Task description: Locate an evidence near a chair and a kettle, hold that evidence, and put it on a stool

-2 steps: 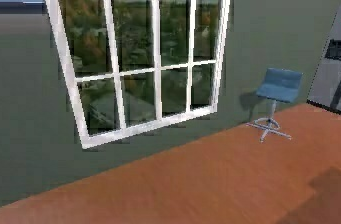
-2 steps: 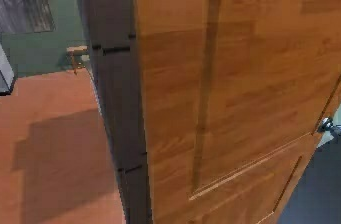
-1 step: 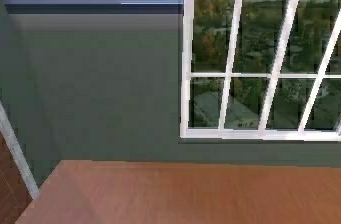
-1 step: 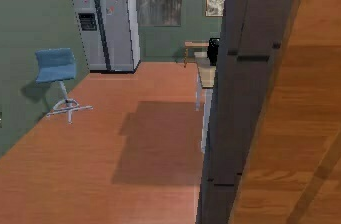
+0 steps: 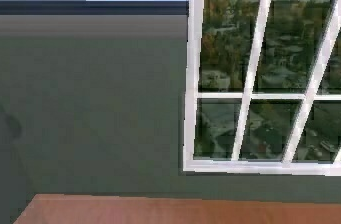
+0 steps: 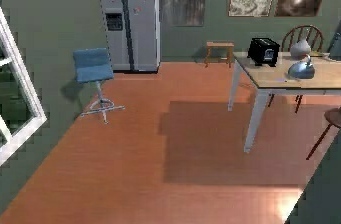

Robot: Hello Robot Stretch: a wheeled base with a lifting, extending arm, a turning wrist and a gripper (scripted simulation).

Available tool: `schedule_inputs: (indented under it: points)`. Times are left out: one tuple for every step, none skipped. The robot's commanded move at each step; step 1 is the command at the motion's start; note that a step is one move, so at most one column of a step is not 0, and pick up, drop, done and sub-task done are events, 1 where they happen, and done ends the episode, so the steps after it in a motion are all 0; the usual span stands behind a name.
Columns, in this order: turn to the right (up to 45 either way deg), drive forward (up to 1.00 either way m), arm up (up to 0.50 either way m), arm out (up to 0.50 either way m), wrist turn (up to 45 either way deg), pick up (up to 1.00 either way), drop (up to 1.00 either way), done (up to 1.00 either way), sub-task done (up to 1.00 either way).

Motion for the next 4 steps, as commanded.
schedule_inputs:
  points:
    - [45.0, 0.00, 0.00, 0.00, 0.0, 0.00, 0.00, 0.00, 0.00]
    - [39.0, 0.00, 0.00, 0.00, 0.0, 0.00, 0.00, 0.00, 0.00]
    - [0.0, 0.65, 0.00, 0.00, 0.0, 0.00, 0.00, 0.00, 0.00]
    - [45.0, 0.00, 0.00, 0.00, 0.0, 0.00, 0.00, 0.00, 0.00]
